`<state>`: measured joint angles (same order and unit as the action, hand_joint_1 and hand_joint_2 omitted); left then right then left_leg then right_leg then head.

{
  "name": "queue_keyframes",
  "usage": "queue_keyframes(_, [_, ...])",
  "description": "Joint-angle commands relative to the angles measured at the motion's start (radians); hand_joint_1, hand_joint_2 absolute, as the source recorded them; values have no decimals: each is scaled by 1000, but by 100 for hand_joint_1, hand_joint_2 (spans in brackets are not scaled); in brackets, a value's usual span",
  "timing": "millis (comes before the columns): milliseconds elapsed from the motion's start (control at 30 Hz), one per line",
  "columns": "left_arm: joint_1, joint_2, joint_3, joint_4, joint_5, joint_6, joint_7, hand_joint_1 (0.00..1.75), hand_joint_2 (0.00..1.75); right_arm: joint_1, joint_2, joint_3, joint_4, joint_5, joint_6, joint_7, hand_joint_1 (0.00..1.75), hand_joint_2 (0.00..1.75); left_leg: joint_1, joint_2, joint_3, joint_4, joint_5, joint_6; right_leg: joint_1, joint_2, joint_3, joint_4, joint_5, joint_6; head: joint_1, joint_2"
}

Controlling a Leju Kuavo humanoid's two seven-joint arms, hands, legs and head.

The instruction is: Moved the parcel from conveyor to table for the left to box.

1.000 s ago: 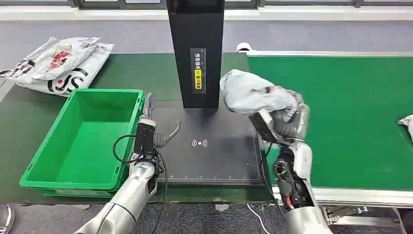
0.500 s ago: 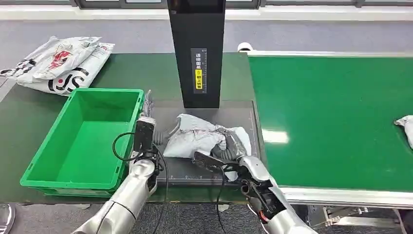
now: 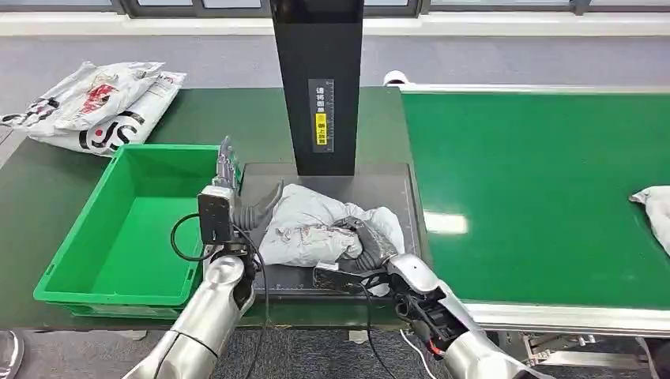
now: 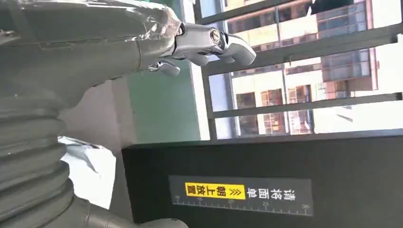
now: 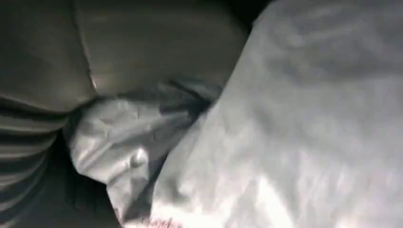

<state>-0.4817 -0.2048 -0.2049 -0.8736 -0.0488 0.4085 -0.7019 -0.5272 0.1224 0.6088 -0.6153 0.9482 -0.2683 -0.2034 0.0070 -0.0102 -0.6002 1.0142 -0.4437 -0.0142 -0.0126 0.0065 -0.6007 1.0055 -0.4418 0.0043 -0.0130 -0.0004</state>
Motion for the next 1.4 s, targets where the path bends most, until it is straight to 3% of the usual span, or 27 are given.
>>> queue_keyframes(33, [21,26,28,-8,-34,-76,4,0,175,86,-62,-176,-281,-241,-231,-106,0,175,0,0,0,-1,0,0,0,-1,0,-1,0,0,0,0])
queue_keyframes(133, [-6,25,-13,40,-64,-129,4,0,175,121,-57,-270,-389,-383,-263,-195,0,175,0,-2,-2,0,0,0,0,-2,-1,0,-1,0,0,0])
queue_keyframes(400, [-14,22,-19,50,-70,-134,4,0,175,123,-56,-281,-389,-402,-263,-209,0,175,0,-2,-1,-1,0,1,0,-3,1,-3,0,-1,0,0])
queue_keyframes(533, [-45,15,-83,139,-120,-232,4,0,175,142,-42,-386,-458,-627,-208,-304,0,175,0,-3,-3,0,0,1,-1,-3,-2,0,-1,0,0,0])
queue_keyframes(600, [-53,9,-100,172,-137,-249,4,0,175,148,-38,-414,-469,-662,-201,-317,0,175,-1,-5,-2,-1,1,1,-1,-5,-1,-2,-1,0,0,0])
queue_keyframes(933, [-60,10,-108,194,-147,-261,4,0,175,152,-30,-424,-471,-691,-185,-325,0,175,0,-2,-1,-1,0,1,-1,-3,-1,-2,0,0,0,0])
queue_keyframes(1000, [-87,7,-148,269,-212,-280,4,0,175,147,-21,-458,-450,-747,-159,-332,0,175,-1,-1,-2,0,0,1,-1,-2,-2,-1,0,0,0,0])
queue_keyframes(1133, [-115,-13,-233,369,-348,-322,15,0,175,88,-34,-477,-303,-816,6,-258,0,175,-1,-2,-2,-1,0,1,-1,-3,-1,-1,0,0,0,0])
queue_keyframes(1200, [-120,-25,-259,394,-395,-340,21,0,175,62,-24,-503,-235,-820,16,-293,0,175,-1,-1,-2,-1,0,1,-1,-2,-1,-1,0,0,0,0])
queue_keyframes(1233, [-133,-31,-417,459,-555,-424,108,0,175,37,-16,-536,-205,-835,10,-305,0,175,-1,0,-1,-1,0,1,-1,-1,0,-2,1,0,0,0])
queue_keyframes(1400, [-131,-58,-497,549,-672,-429,173,0,175,53,-12,-560,-230,-803,28,-284,0,175,-2,-2,-1,-1,0,1,-3,-2,0,-2,0,1,0,0])
